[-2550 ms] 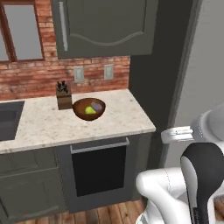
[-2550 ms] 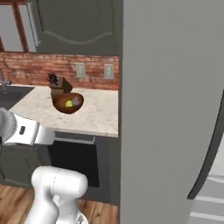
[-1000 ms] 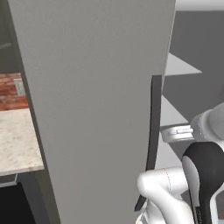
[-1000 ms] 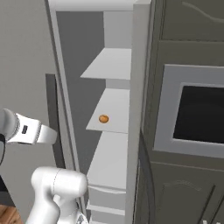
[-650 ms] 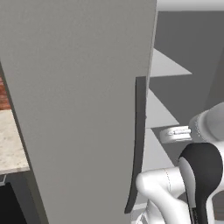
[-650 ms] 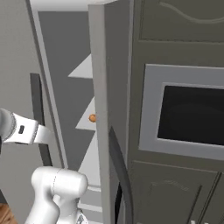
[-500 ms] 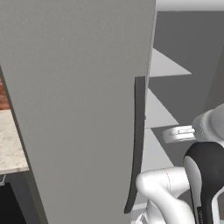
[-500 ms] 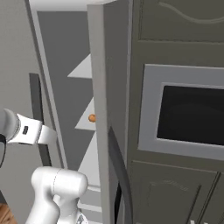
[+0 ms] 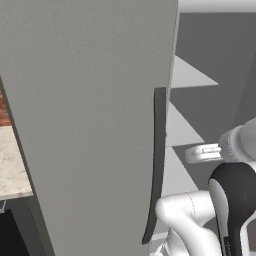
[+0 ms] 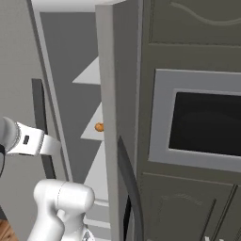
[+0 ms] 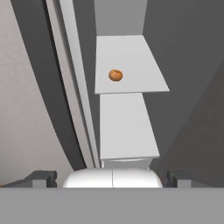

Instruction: Take the eggplant, tangerine, and pear from the freezer and place them in the bowl on the counter.

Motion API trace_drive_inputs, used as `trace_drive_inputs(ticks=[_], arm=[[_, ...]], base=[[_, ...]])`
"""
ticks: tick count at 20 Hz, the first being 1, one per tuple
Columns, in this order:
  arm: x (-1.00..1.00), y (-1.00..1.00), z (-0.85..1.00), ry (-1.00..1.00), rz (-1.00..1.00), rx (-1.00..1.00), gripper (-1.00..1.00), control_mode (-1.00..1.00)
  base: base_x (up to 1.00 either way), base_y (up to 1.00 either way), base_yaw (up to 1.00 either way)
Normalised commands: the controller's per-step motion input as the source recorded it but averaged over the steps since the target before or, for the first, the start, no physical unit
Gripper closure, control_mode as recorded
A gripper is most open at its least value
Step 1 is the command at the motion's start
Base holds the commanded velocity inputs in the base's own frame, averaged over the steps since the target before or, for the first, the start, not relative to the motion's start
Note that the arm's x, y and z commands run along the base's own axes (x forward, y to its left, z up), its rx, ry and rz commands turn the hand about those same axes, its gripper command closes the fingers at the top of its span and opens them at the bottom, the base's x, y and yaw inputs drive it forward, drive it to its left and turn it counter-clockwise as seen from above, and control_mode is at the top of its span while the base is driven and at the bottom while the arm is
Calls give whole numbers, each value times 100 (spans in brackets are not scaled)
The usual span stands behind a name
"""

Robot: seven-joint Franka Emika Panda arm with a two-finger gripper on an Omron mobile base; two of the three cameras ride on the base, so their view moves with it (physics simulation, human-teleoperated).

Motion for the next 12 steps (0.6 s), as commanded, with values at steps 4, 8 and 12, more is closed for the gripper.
trace_drive_inputs(ticks=[4, 8, 12], arm=[[0, 0, 0, 0, 0, 0, -100, 100], [0, 0, 0, 0, 0, 0, -100, 100], [0, 0, 0, 0, 0, 0, -100, 100]], base=[[100, 39, -27], [98, 61, -57], [82, 34, -55]])
